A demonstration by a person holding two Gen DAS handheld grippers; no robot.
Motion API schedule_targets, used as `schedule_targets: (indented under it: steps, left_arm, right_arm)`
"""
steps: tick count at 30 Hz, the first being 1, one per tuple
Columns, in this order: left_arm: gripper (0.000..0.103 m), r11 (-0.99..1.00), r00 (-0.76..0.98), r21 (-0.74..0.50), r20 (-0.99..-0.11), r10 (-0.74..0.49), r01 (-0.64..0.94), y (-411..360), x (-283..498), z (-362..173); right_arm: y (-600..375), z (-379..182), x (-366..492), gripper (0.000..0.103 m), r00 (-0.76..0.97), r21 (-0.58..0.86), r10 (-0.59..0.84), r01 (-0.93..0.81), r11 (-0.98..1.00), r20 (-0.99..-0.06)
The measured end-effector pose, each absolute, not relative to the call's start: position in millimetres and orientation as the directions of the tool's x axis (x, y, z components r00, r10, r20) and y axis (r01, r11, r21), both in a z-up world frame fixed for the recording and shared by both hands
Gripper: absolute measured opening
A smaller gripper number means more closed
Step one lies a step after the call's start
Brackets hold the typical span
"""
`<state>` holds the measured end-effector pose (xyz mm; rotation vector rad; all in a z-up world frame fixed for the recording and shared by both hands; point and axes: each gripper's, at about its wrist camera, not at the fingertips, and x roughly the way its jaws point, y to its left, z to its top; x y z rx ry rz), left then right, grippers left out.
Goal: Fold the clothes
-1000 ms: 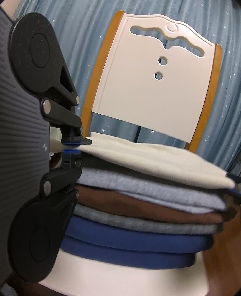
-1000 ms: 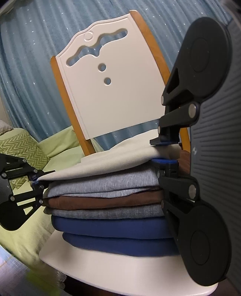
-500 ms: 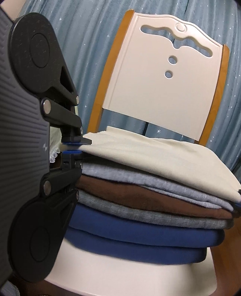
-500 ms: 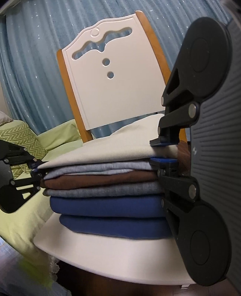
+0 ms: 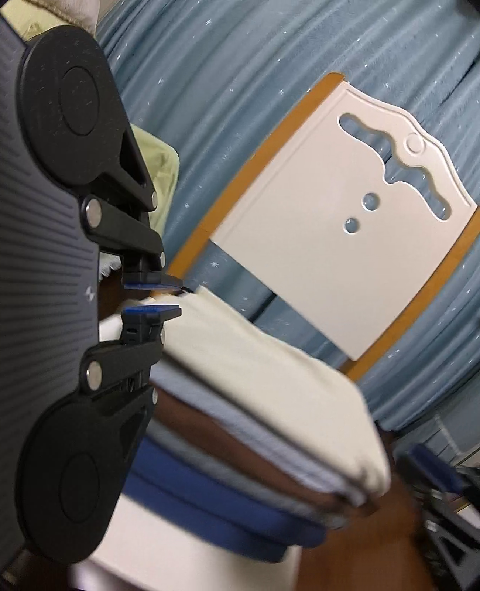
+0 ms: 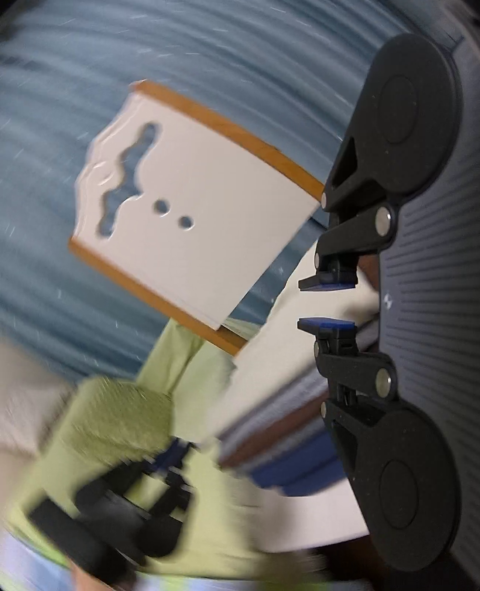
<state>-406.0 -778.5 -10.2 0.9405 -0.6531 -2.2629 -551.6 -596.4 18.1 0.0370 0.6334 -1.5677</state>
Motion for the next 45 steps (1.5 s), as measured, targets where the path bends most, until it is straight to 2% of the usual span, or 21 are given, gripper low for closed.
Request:
schedule_targets:
  steps: [5,13,17,18,19,20,21,22,24,26,27,28,29,30,31,33,36,40,45]
  left_arm:
    - [0.013,-0.751,-0.576,0.523,-0.493,-0.652,0.403,-777,-402,-30]
    - [0.008,-0.759,-0.589,0.464,-0.482,-0.649,0.457,-761,-380,-39]
    - [0.008,-0.762,-0.585,0.434,-0.489,-0.647,0.480,-769,-387,-32]
    - [0.013,-0.761,-0.583,0.415,-0.489,-0.649,0.498,-770,-386,-28]
    - [0.028,-0.755,-0.581,0.388,-0.484,-0.655,0.528,-768,-382,-23]
    - [0.038,-0.746,-0.579,0.358,-0.474,-0.663,0.561,-765,-376,-20]
    - [0.051,-0.739,-0.582,0.317,-0.464,-0.668,0.595,-761,-370,-16]
    - [0.057,-0.735,-0.593,0.258,-0.454,-0.666,0.627,-756,-362,-13]
    - [0.064,-0.716,-0.600,0.138,-0.452,-0.660,0.684,-738,-344,-14]
    - [0.068,-0.682,-0.590,0.043,-0.464,-0.661,0.730,-717,-331,-20]
    - [0.069,-0.659,-0.586,-0.016,-0.474,-0.657,0.752,-704,-324,-25]
    - [0.069,-0.642,-0.583,-0.055,-0.483,-0.653,0.765,-697,-320,-28]
    - [0.069,-0.624,-0.581,-0.095,-0.491,-0.648,0.776,-689,-316,-30]
    - [0.071,-0.604,-0.581,-0.137,-0.501,-0.642,0.785,-681,-311,-32]
    - [0.080,-0.582,-0.580,-0.178,-0.510,-0.635,0.794,-672,-307,-34]
    - [0.090,-0.550,-0.565,-0.201,-0.519,-0.641,0.810,-649,-301,-35]
    - [0.101,-0.521,-0.526,-0.177,-0.535,-0.661,0.835,-624,-295,-30]
    - [0.102,-0.505,-0.514,-0.177,-0.533,-0.672,0.845,-597,-284,-24]
    - [0.102,-0.456,-0.456,-0.138,-0.519,-0.723,0.879,-578,-274,-19]
  right_arm:
    - [-632,5,-579,0.010,-0.090,-0.161,-0.874,0.987,-0.014,-0.477]
    - [-615,-24,-573,0.012,-0.099,-0.095,-0.865,0.994,-0.060,-0.492]
    - [-622,-23,-573,0.014,-0.109,-0.119,-0.867,0.991,-0.058,-0.486]
    - [-621,-20,-575,0.015,-0.112,-0.115,-0.870,0.991,-0.064,-0.480]
    - [-616,-15,-575,0.018,-0.116,-0.110,-0.876,0.991,-0.073,-0.468]
    - [-610,-11,-574,0.022,-0.120,-0.104,-0.882,0.991,-0.082,-0.455]
    - [-604,-6,-574,0.030,-0.119,-0.096,-0.889,0.992,-0.085,-0.441]
    - [-597,-2,-574,0.035,-0.115,-0.085,-0.896,0.993,-0.086,-0.429]
    - [-578,2,-571,0.037,-0.105,-0.057,-0.904,0.994,-0.089,-0.414]
    - [-558,2,-567,0.043,-0.101,-0.025,-0.904,0.995,-0.100,-0.414]
    - [-548,-1,-563,0.051,-0.102,-0.018,-0.901,0.994,-0.104,-0.422]
    - [-538,-4,-559,0.065,-0.104,-0.013,-0.896,0.994,-0.109,-0.431]
    - [-528,-7,-554,0.076,-0.127,-0.018,-0.889,0.991,-0.133,-0.439]
    - [-518,-10,-549,0.095,-0.157,-0.026,-0.881,0.986,-0.162,-0.446]
    - [-510,-14,-544,0.101,-0.178,-0.026,-0.875,0.982,-0.186,-0.449]
    - [-495,-20,-535,0.102,-0.203,-0.021,-0.863,0.976,-0.218,-0.463]
    - [-477,-23,-521,0.102,-0.226,-0.006,-0.839,0.967,-0.257,-0.495]
    - [-460,-24,-503,0.102,-0.236,-0.023,-0.814,0.964,-0.264,-0.530]
    - [-449,-17,-498,0.102,-0.285,-0.023,-0.799,0.946,-0.323,-0.530]
